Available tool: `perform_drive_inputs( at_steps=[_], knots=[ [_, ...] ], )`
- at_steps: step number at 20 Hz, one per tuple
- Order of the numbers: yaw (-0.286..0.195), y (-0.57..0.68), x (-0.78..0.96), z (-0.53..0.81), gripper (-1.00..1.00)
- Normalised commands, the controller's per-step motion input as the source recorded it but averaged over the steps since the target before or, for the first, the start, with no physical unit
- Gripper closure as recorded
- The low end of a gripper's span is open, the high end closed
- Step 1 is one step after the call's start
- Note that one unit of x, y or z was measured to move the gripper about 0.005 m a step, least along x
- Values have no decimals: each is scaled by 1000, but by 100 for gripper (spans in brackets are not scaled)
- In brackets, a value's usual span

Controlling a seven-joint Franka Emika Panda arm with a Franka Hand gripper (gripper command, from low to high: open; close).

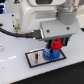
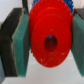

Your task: Insert the blue gear onto the right peg, followed by the red gear

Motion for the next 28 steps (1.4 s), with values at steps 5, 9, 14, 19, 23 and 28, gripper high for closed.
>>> perform_drive_inputs(
  at_steps=[5,9,14,19,23,28],
  knots=[
    [0,-100,201,-78,100],
    [0,-140,215,-128,100],
    [0,-115,141,-51,100],
    [0,-18,8,24,100],
    [0,26,-5,136,100],
    [0,29,-93,335,100]
  ],
)
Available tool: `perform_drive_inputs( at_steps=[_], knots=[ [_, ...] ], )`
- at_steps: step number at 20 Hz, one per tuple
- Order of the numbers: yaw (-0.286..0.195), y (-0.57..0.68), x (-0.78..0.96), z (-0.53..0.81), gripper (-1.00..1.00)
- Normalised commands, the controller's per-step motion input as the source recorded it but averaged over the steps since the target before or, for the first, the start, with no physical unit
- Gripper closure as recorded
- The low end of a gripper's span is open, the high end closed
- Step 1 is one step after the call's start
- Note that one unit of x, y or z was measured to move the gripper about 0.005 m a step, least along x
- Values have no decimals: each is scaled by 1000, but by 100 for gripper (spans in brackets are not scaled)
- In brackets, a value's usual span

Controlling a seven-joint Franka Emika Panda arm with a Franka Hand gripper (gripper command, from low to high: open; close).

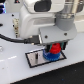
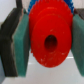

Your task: Insert the blue gear onto the right peg, followed by the red gear

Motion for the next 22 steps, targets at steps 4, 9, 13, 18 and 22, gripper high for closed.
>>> perform_drive_inputs(
  at_steps=[4,9,13,18,22],
  knots=[
    [0,-33,-5,216,100],
    [0,19,-21,-75,100],
    [0,61,-24,-195,100],
    [0,19,-1,-164,100],
    [0,-43,53,-105,100]
  ],
)
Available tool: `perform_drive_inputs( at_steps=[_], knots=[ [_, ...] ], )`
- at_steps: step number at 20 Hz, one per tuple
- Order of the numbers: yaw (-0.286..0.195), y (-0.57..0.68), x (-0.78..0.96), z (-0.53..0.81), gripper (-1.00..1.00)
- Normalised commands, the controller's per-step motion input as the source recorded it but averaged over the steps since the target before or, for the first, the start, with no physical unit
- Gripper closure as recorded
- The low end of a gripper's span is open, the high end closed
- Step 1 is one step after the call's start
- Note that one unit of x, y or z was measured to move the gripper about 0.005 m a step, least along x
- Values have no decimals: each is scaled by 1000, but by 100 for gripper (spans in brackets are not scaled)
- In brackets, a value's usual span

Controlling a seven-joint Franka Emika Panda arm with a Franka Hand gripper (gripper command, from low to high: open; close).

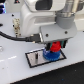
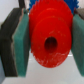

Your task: Insert the blue gear onto the right peg, followed by the red gear

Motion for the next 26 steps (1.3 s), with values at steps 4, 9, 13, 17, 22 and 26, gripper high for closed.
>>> perform_drive_inputs(
  at_steps=[4,9,13,17,22,26],
  knots=[
    [0,-99,117,101,100],
    [0,-115,77,141,100],
    [0,-110,104,100,100],
    [0,-133,177,116,100],
    [0,-80,157,-2,100],
    [0,1,80,-32,100]
  ],
)
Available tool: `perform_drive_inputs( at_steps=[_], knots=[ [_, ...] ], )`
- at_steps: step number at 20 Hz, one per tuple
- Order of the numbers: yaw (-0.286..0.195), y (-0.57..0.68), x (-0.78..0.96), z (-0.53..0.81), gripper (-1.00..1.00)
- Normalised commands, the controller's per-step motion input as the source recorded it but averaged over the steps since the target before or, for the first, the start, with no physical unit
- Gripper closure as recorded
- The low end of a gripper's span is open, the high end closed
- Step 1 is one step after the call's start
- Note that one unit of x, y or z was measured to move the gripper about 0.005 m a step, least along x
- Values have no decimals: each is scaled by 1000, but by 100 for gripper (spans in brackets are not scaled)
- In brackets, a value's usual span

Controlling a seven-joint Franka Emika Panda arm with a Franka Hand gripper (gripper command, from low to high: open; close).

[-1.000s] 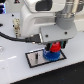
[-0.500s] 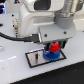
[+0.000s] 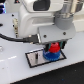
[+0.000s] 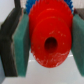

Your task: Insert the blue gear onto the right peg, followed by the red gear

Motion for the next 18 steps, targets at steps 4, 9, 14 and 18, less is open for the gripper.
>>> perform_drive_inputs(
  at_steps=[4,9,14,18],
  knots=[
    [0,0,0,-123,100],
    [0,1,0,-391,100],
    [0,4,194,-138,100],
    [0,3,145,-60,100]
  ],
)
